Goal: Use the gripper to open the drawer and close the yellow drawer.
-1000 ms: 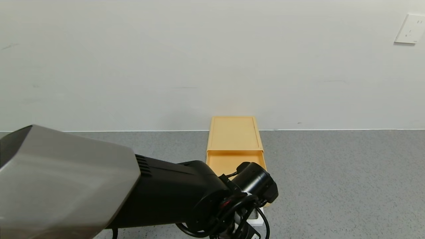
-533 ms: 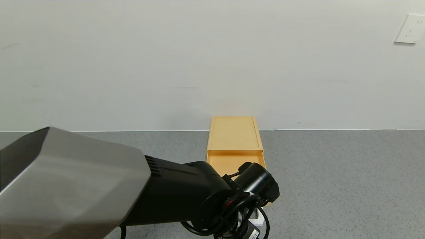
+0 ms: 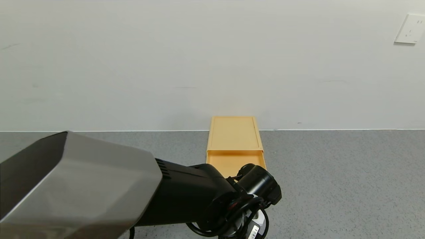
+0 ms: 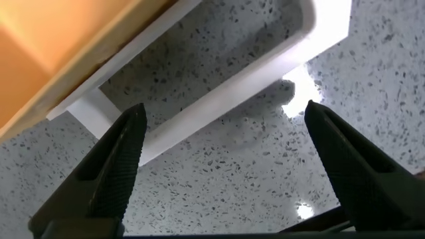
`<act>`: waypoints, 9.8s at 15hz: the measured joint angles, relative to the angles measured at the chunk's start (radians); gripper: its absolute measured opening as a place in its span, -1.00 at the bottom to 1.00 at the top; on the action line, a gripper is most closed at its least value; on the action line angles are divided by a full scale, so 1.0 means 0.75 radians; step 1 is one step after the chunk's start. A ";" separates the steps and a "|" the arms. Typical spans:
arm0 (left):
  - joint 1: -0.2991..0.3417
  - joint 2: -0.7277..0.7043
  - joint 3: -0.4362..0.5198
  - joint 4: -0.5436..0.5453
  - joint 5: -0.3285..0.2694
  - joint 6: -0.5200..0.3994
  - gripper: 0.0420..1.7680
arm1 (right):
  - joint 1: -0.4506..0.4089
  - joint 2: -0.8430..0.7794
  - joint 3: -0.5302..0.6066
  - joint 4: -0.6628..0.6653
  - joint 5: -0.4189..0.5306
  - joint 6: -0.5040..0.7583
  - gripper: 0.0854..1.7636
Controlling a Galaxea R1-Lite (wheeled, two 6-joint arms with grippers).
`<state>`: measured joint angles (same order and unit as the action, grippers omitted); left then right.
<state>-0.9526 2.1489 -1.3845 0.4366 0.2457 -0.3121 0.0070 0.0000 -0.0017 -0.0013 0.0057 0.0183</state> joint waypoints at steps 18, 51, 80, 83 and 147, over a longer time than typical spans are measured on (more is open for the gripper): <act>-0.008 0.075 -0.048 -0.002 0.086 -0.167 0.94 | 0.001 0.000 0.000 0.000 0.000 0.000 0.94; 0.128 0.213 -0.413 0.113 0.123 -0.109 0.94 | 0.000 0.000 0.001 -0.001 0.000 0.000 0.94; 0.256 0.368 -0.723 0.105 0.183 0.156 0.94 | 0.000 0.000 0.002 -0.002 -0.001 0.000 0.94; 0.266 0.378 -0.744 0.105 0.183 0.172 0.94 | 0.000 0.000 0.001 -0.002 0.000 0.000 0.94; 0.677 -1.758 0.541 0.093 0.110 0.348 0.94 | -0.002 0.000 0.002 -0.002 -0.001 -0.002 0.94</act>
<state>-0.4445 0.8306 -0.9785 0.5066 0.3279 -0.0515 0.0057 0.0000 0.0000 -0.0028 0.0053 0.0168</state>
